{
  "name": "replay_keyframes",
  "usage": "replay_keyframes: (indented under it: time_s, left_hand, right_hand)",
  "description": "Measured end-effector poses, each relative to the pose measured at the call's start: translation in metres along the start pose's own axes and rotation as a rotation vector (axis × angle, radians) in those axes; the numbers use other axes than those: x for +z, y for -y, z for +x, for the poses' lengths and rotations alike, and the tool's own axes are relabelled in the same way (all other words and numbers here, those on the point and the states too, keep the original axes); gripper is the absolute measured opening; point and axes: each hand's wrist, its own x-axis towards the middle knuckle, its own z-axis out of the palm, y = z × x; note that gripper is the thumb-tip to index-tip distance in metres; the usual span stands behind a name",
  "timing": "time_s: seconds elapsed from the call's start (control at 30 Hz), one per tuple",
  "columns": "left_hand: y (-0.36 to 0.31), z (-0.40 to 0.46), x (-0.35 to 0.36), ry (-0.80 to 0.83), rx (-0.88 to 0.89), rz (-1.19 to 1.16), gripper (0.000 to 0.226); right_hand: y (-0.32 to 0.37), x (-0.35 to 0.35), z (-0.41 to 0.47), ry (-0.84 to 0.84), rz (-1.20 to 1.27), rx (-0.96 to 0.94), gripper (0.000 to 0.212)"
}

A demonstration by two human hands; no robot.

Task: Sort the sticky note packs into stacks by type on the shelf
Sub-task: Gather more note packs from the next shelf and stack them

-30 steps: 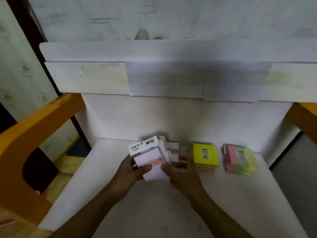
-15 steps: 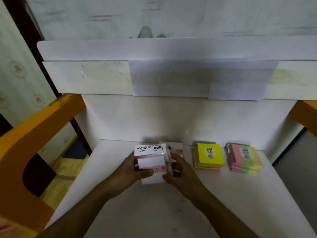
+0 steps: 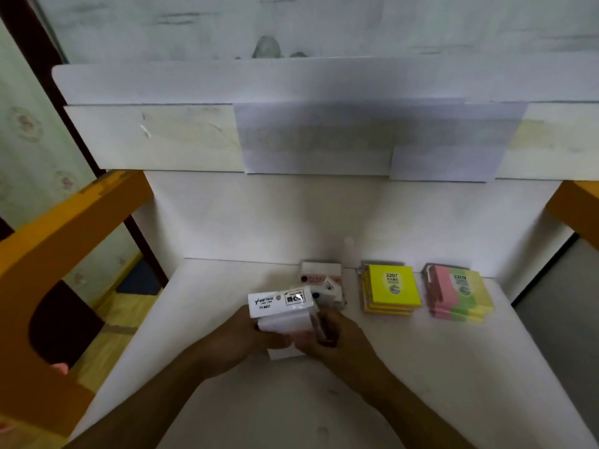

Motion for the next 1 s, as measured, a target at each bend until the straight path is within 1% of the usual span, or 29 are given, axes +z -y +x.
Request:
replay_keyframes:
  time_s: [0.1,0.2,0.27,0.33,0.5,0.63,0.73,0.8,0.93,1.0]
  left_hand:
    - [0.002,0.003,0.004,-0.018,0.019,0.011,0.055]
    - [0.007,0.008,0.008,-0.076,0.012,0.007,0.054]
    - [0.011,0.012,0.009,-0.091,0.012,0.013,0.050]
    - [0.014,0.014,0.009,-0.093,0.009,0.028,0.047]
    - [0.017,0.016,0.006,-0.076,0.033,0.089,0.047]
    - [0.015,0.017,0.009,-0.059,0.053,0.156,0.041]
    - [0.012,0.017,0.012,-0.046,0.090,0.208,0.039]
    - [0.011,0.016,0.013,-0.022,0.102,0.207,0.038]
    - [0.014,0.014,0.009,0.010,0.106,0.186,0.045]
    - [0.014,0.013,0.009,0.012,0.111,0.167,0.043]
  right_hand:
    - [0.005,-0.001,0.000,-0.068,-0.089,-0.025,0.043]
    - [0.002,0.000,0.000,-0.125,-0.033,-0.040,0.044]
    - [0.001,0.001,-0.003,-0.153,0.047,-0.037,0.046]
    - [0.001,-0.001,-0.004,-0.155,0.135,-0.043,0.049]
    - [0.008,-0.009,-0.004,-0.095,0.202,-0.079,0.055]
    - [0.009,-0.013,-0.005,-0.112,0.299,-0.039,0.066]
    - [0.008,-0.014,-0.006,-0.178,0.349,-0.007,0.060]
    - [0.008,-0.015,-0.008,-0.193,0.361,-0.003,0.054]
    - [0.010,-0.018,-0.009,-0.164,0.304,-0.064,0.054]
    - [0.010,-0.018,-0.008,-0.134,0.261,-0.075,0.052]
